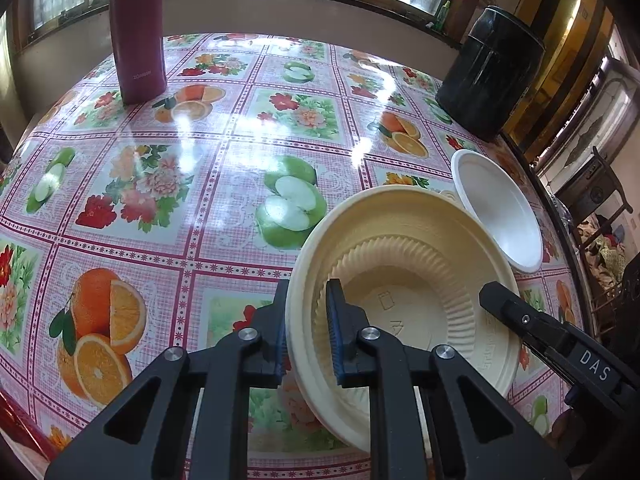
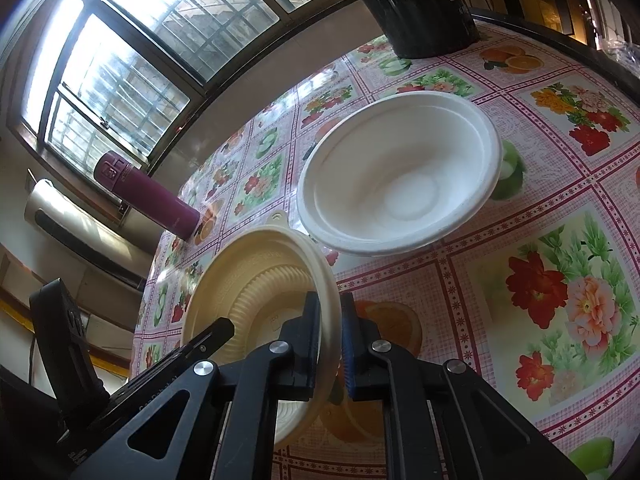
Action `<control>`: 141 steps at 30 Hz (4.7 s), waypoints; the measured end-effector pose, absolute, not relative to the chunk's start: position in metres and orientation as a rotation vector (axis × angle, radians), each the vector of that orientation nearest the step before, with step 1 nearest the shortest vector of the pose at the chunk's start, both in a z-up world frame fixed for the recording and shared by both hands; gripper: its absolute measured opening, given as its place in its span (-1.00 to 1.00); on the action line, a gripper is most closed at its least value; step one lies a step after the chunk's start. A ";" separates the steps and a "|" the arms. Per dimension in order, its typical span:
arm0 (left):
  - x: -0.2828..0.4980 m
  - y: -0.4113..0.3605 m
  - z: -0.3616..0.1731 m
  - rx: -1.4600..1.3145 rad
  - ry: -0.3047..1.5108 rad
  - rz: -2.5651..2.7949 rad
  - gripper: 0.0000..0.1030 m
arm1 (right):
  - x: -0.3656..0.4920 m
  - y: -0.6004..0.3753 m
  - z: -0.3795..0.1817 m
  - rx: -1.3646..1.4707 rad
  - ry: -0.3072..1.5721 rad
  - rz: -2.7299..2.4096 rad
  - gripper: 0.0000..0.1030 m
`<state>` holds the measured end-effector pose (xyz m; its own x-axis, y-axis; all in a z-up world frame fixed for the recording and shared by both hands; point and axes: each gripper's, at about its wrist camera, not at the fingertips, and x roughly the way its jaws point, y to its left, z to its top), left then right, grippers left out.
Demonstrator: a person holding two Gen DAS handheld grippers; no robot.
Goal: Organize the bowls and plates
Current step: 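Lift the cream bowl with both grippers and carry it to the red plates, then lower the cream bowl onto the stack and open both grippers, then move both open grippers toward the small white bowl by the kettle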
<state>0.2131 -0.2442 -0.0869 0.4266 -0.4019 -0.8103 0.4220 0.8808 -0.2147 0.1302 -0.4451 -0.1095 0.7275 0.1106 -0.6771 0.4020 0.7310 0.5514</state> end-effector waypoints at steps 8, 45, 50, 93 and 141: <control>0.205 -0.245 -0.080 0.044 0.966 -0.499 -0.72 | 0.123 -0.444 -0.109 0.751 0.749 -0.175 -0.82; 0.086 -0.185 -0.026 0.118 0.710 -0.434 -0.72 | 0.021 -0.389 -0.077 0.795 0.607 -0.049 -0.81; 0.072 -0.161 -0.012 0.097 0.671 -0.418 -0.72 | 0.012 -0.366 -0.055 0.757 0.579 -0.025 -0.81; 0.071 0.024 -0.052 -0.022 0.762 -0.143 -0.46 | 0.064 -0.152 -0.065 0.397 0.690 0.107 -0.59; 0.062 -0.178 0.018 0.141 0.702 -0.533 1.00 | -0.017 -0.466 -0.091 0.757 0.620 -0.187 0.46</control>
<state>0.0623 -0.1781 0.0182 0.6366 -0.4182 -0.6479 0.5110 0.8580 -0.0517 -0.0173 -0.4656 -0.0913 0.8068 0.0582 -0.5880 0.3739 0.7201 0.5844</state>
